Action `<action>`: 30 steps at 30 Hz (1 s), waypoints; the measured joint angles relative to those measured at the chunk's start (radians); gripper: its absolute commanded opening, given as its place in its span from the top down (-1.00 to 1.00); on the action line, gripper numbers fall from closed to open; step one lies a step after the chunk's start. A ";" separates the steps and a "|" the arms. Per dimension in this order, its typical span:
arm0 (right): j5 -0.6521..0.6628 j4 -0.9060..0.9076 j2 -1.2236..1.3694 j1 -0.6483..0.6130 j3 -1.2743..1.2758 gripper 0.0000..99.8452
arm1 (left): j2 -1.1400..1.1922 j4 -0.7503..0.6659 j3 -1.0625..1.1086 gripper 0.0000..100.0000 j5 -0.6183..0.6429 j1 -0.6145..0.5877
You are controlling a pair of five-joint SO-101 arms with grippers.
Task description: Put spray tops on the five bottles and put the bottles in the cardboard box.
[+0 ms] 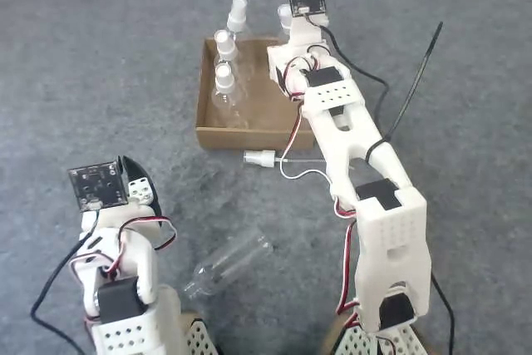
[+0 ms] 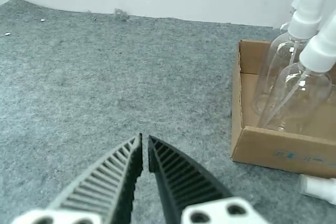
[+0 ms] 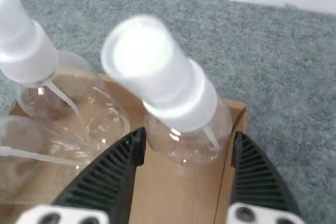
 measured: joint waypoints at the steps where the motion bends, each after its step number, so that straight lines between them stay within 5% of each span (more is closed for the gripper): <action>1: 0.000 0.014 0.000 0.000 0.000 0.57 | 0.000 0.000 0.000 0.98 0.000 0.000; 30: 0.000 0.692 -0.400 -0.077 0.000 0.57 | 0.000 0.000 0.000 0.98 0.000 0.000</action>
